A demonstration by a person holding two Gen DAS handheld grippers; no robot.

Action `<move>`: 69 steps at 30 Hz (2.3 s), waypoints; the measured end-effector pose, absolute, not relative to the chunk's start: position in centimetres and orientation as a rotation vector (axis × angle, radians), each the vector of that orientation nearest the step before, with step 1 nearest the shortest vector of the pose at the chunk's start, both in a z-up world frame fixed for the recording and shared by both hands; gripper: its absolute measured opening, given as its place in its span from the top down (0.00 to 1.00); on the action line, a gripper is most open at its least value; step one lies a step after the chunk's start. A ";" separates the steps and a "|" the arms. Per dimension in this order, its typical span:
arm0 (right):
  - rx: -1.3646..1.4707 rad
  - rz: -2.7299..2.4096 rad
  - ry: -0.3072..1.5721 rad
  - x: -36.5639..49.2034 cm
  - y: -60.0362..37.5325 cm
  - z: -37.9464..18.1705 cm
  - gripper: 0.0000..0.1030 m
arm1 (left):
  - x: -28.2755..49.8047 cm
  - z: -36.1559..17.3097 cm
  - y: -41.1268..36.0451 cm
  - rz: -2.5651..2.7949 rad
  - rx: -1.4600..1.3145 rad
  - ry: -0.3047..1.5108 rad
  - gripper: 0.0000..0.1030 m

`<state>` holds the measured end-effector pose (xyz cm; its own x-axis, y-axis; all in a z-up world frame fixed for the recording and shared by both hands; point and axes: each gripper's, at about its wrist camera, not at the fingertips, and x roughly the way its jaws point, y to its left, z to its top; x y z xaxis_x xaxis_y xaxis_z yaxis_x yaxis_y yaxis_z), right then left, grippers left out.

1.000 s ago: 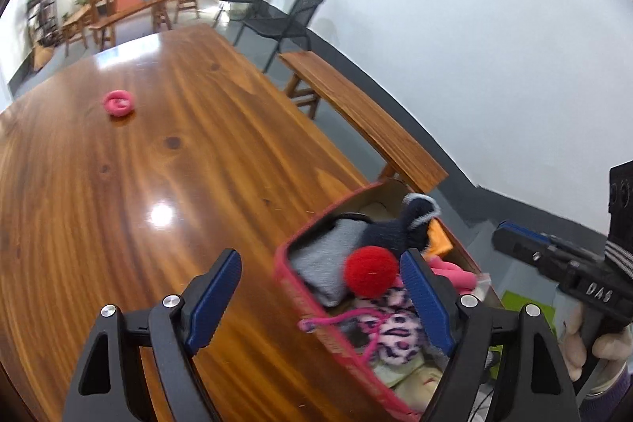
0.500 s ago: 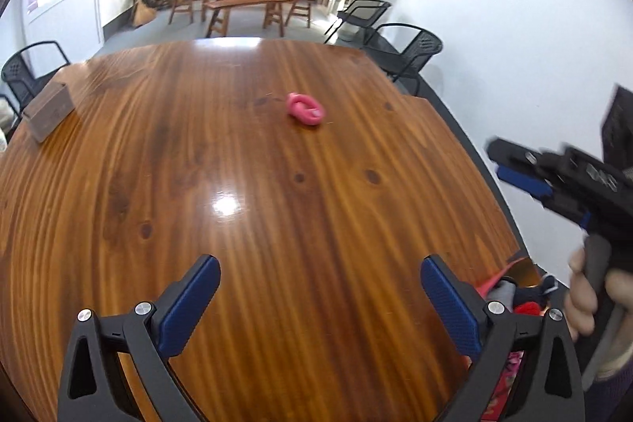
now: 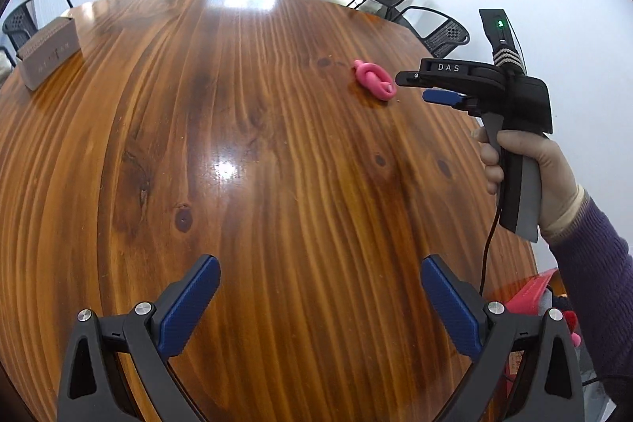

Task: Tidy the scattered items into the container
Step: 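Move the right gripper back over the table to the pink foam knot, then grasp the pink foam knot with the right gripper, then carry the pink foam knot into the red-rimmed box with the right gripper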

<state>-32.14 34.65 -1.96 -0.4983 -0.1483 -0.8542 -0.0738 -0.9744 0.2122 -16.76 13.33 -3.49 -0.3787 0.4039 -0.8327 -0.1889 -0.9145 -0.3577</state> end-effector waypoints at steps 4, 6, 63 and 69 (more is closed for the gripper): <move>1.560 -2.631 -0.264 -35.0 33.5 -2.9 0.43 | -18.2 -4.6 12.5 2.337 -1.508 -0.331 0.01; 1.571 -2.608 -0.221 -36.0 32.8 -3.6 0.43 | -18.8 -4.8 12.4 2.344 -1.511 -0.332 0.01; 1.523 -2.939 -0.667 10.7 47.4 7.5 0.50 | 0.6 4.4 35.3 1.991 -1.242 0.013 0.01; 1.572 -2.958 -0.692 9.4 46.8 4.1 0.50 | 2.4 5.2 35.2 2.023 -1.241 0.020 0.01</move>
<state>9.44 46.76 4.13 -0.5469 0.0557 -0.8353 -0.4207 -0.8809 0.2167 2.37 35.24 5.16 -0.2493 0.5846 -0.7721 -0.5999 -0.7191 -0.3508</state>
